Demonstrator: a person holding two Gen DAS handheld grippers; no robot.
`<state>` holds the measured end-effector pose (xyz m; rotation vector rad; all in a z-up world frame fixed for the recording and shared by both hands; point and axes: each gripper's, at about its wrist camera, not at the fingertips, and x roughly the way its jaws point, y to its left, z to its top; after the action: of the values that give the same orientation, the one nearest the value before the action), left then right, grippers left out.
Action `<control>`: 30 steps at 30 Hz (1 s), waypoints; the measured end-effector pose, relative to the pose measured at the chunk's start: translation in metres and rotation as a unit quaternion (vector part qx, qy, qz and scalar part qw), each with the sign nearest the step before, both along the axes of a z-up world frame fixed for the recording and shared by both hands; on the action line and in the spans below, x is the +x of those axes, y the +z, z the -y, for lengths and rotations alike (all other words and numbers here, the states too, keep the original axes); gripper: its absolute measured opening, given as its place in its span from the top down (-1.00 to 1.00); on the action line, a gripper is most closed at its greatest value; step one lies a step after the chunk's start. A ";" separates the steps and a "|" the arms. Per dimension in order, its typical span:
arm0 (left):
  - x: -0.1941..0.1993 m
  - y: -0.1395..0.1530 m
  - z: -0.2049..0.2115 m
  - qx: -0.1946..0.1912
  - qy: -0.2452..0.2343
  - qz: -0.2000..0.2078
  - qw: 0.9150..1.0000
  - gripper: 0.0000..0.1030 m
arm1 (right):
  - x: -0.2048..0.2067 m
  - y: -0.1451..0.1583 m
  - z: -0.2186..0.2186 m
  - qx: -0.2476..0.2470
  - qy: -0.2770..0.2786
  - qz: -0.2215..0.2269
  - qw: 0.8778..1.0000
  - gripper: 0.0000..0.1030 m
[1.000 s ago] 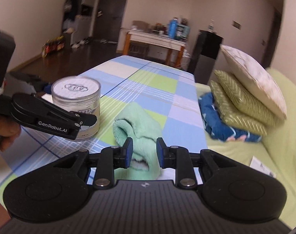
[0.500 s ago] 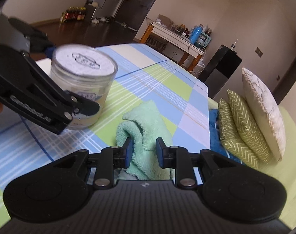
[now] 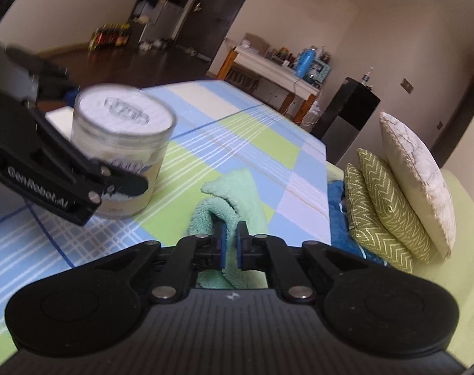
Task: Clean container
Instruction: 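Pinch the mint-green towel with the right gripper and lift it, then wipe the jar's white lid with the towel in the right gripper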
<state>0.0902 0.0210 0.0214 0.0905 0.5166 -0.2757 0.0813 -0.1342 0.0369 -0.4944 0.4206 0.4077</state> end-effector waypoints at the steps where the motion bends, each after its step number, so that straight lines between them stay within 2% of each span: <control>1: 0.000 0.000 0.000 0.000 0.000 0.000 1.000 -0.67 | 0.000 0.002 0.002 0.007 -0.001 0.001 1.000 0.94; 6: -0.004 0.002 0.007 0.004 -0.015 -0.003 1.000 -0.67 | -0.003 0.011 0.011 0.042 -0.007 0.009 0.999 0.95; 11: -0.020 0.005 0.017 0.015 -0.044 -0.004 0.999 -0.67 | -0.035 0.056 0.029 0.112 0.007 0.029 0.993 0.95; 14: -0.028 0.006 0.022 0.022 -0.060 -0.002 0.998 -0.67 | -0.045 0.072 0.029 0.140 0.045 0.031 0.989 0.95; 23: -0.038 0.004 0.036 0.031 -0.094 0.006 0.995 -0.67 | -0.049 0.062 0.020 0.125 0.105 -0.012 0.987 0.95; 30: -0.037 0.000 0.028 0.006 -0.095 -0.001 0.995 -0.67 | -0.046 0.048 0.018 0.115 0.141 -0.051 0.982 0.92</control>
<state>0.0529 -0.0073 0.0210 0.1510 0.5124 -0.4588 0.0350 -0.1525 0.0848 -0.3088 0.3969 0.7480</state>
